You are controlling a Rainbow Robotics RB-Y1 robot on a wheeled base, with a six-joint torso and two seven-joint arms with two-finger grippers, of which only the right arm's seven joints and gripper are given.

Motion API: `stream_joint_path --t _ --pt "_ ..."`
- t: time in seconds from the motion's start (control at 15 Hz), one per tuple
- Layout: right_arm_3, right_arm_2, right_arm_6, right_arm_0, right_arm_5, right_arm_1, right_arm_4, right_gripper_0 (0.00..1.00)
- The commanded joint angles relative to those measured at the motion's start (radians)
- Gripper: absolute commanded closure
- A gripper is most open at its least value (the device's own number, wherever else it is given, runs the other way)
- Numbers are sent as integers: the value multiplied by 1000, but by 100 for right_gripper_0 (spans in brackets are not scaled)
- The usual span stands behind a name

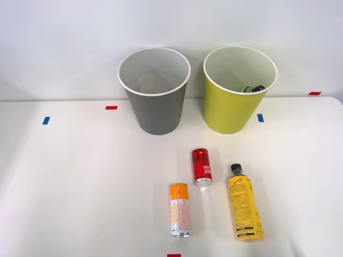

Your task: Put cans in the gray bin, plastic bottles in the light green bin

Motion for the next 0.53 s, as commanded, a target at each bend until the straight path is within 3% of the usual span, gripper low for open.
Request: stream_joint_path --t 0.07,0.53 --pt "0 0 0 0 0 0 0 0" --pt "0 0 0 0 0 0 0 0"
